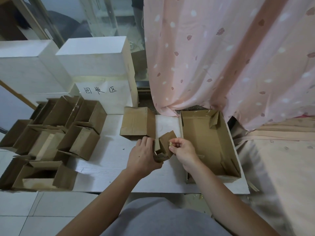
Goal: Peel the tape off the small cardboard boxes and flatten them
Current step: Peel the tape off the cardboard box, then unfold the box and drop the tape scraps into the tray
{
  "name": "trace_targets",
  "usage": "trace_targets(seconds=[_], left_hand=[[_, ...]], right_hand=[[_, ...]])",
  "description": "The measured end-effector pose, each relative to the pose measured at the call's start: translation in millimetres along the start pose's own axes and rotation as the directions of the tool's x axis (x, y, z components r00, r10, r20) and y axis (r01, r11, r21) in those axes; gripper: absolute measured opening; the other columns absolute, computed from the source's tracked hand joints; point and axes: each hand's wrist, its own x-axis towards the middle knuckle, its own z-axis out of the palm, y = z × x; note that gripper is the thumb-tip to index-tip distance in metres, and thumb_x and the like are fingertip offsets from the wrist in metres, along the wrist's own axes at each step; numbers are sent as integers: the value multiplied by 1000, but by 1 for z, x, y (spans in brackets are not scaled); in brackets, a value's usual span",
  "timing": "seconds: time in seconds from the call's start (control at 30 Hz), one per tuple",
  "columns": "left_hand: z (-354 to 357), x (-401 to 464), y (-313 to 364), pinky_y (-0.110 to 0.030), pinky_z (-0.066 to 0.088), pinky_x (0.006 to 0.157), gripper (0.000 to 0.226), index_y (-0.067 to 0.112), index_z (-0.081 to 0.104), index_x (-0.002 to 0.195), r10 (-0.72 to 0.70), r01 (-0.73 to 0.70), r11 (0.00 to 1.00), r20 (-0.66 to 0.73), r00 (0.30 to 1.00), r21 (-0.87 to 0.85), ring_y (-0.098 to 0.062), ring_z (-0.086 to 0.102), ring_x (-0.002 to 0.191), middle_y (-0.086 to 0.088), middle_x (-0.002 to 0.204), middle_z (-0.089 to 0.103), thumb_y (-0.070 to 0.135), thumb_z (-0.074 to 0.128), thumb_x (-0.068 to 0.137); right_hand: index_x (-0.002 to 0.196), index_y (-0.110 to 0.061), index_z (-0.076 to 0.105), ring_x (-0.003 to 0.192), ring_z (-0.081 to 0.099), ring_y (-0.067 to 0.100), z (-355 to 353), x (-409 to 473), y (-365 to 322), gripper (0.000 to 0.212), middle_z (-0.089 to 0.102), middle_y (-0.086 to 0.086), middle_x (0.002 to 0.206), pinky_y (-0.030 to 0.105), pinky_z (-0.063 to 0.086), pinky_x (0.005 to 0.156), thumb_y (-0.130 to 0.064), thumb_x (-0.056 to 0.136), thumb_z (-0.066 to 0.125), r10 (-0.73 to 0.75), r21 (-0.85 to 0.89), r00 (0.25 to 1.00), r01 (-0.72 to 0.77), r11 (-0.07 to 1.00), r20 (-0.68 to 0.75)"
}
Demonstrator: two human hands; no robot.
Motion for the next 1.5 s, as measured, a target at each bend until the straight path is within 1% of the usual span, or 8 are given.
trace_targets(seconds=[0.13, 0.23, 0.37, 0.83, 1.07, 1.27, 1.4, 1.5], left_hand=[[-2, 7, 0, -31, 46, 75, 71, 23, 47, 117, 17, -17, 999, 11, 1000, 29, -17, 45, 93, 6, 112, 51, 57, 80, 64], [-5, 12, -2, -31, 46, 77, 71, 22, 46, 118, 42, -44, 998, 43, 998, 51, -17, 44, 95, 6, 112, 50, 56, 80, 66], [-8, 12, -3, -29, 44, 75, 71, 22, 44, 117, 22, -24, 999, 56, 998, 25, -17, 44, 96, 7, 112, 48, 55, 81, 65], [1, 4, -3, -31, 38, 75, 68, 25, 40, 112, 10, -15, 999, 109, 994, 49, -18, 43, 100, 7, 109, 44, 57, 77, 65], [13, -4, 0, -29, 39, 73, 71, 27, 40, 113, 8, -10, 1000, 136, 991, 13, -15, 41, 95, 9, 108, 44, 63, 78, 64], [25, -15, 4, -26, 39, 76, 76, 29, 40, 122, 27, -28, 1000, 183, 983, 0, -13, 41, 99, 9, 116, 46, 64, 80, 67], [31, -18, 7, -28, 45, 87, 87, 30, 37, 141, 40, -36, 999, 205, 978, -23, -13, 43, 109, 8, 129, 48, 64, 79, 72], [32, -19, 8, -32, 48, 96, 96, 31, 31, 150, 41, -33, 999, 215, 976, -39, -16, 45, 117, 7, 138, 47, 65, 78, 74]], right_hand=[[93, -22, 67, 92, 61, 14, -2, 3, 1, 22, 65, 1, 100, 20, 49, 77, -1, 92, 69, -33, -86, 999, 31, 996, -25], [95, -19, 67, 100, 64, 18, -4, 6, 5, 18, 67, 4, 106, 26, 52, 82, -1, 92, 69, 29, -13, 999, -29, 999, -27], [98, -12, 65, 88, 65, 17, -7, 12, 4, 16, 71, 10, 102, 24, 51, 71, 3, 92, 68, 92, 129, 994, -84, 988, -55], [95, -13, 59, 86, 68, 23, -14, 12, 9, 28, 63, 9, 93, 44, 63, 82, 11, 86, 70, -47, 56, 999, 47, 997, 2], [86, -18, 68, 82, 68, 18, -50, 13, 41, 15, 71, -1, 88, 32, 58, 72, -10, 84, 80, -39, -267, 982, -13, 964, -187], [94, -17, 66, 87, 65, 21, -72, 9, 74, 6, 67, -2, 90, 30, 51, 67, -12, 93, 69, 7, -387, 959, -121, 914, -284], [96, -20, 69, 81, 63, 14, -76, 4, 79, 3, 65, -8, 84, 26, 45, 62, -22, 94, 70, -57, -489, 958, -92, 868, -282], [102, -16, 73, 88, 67, 17, -78, 4, 82, 10, 70, -5, 90, 29, 53, 72, -19, 93, 73, -81, -481, 951, -76, 874, -298]])
